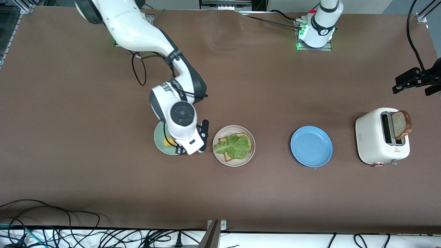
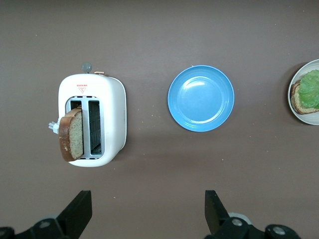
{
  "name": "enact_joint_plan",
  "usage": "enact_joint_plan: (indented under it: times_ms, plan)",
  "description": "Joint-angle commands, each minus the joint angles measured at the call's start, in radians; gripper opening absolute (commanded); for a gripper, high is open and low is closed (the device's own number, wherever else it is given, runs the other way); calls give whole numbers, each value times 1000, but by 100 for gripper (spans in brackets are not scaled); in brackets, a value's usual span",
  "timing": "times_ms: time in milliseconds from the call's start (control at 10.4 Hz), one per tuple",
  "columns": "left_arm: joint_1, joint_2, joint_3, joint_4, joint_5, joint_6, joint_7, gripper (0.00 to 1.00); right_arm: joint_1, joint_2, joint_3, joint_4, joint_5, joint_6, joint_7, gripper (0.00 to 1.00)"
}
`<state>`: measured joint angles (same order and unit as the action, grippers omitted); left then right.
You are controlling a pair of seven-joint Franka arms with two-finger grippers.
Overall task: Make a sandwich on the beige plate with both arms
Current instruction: 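Carry the mustard bottle with the right gripper over the lettuce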
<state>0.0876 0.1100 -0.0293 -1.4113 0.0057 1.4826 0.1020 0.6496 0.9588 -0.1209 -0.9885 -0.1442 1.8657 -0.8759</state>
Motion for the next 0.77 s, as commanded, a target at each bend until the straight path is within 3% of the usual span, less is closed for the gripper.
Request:
enact_joint_plan:
  times_ms: [0,386,676]
  plan:
    - [17,2,-8,8,-15,-5,21,100,60,48,-65,97,-75,27,14,0]
    - [18,5,-6,9,-15,-4,21,100,151,48,-129,117,-192,73,12,0]
    - [18,7,-6,9,-15,-4,21,100,157,38,-137,116,-193,70,3,0]
